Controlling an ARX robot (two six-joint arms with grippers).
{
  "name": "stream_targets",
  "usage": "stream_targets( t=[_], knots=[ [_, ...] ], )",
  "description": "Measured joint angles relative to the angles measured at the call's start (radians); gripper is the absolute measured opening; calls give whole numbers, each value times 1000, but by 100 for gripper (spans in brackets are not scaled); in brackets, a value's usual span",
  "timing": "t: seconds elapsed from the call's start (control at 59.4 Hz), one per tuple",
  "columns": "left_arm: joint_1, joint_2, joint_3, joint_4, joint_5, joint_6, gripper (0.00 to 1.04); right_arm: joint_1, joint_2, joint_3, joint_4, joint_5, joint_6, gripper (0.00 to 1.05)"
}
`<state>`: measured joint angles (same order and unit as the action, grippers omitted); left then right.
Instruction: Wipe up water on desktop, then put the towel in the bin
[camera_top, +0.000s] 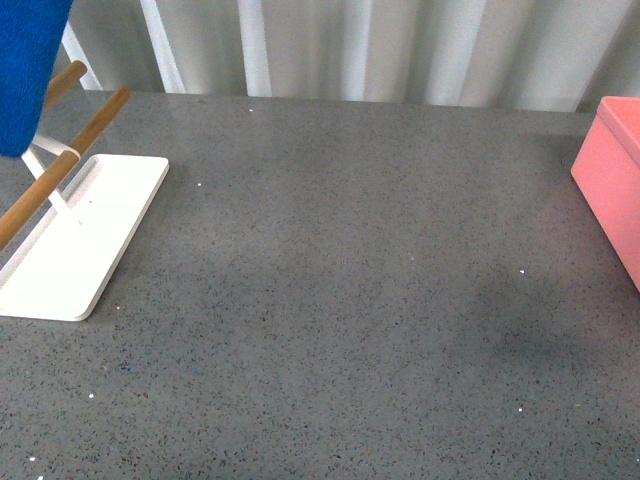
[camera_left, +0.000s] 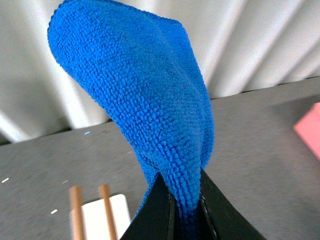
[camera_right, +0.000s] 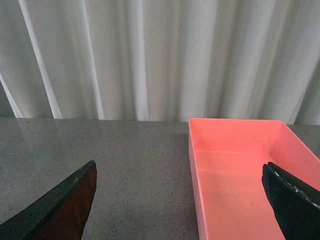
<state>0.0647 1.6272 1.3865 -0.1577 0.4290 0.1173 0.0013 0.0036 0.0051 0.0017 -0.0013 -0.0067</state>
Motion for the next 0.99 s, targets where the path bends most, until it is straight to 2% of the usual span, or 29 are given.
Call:
stream_targets(
  t=[0.202,0.488,0.808,0.993],
  knots=[
    [-165,-98,-142,149,121,-101,5,0,0,0,0,0,0,98],
    [-337,-40,-329,472,198,-313,5,0,0,0,0,0,0,98],
    [-454,138,-452,932,286,-574,5,0,0,0,0,0,0,98],
    [-473,220,-455,1066,288,-670,5,0,0,0,0,0,0,98]
  ],
)
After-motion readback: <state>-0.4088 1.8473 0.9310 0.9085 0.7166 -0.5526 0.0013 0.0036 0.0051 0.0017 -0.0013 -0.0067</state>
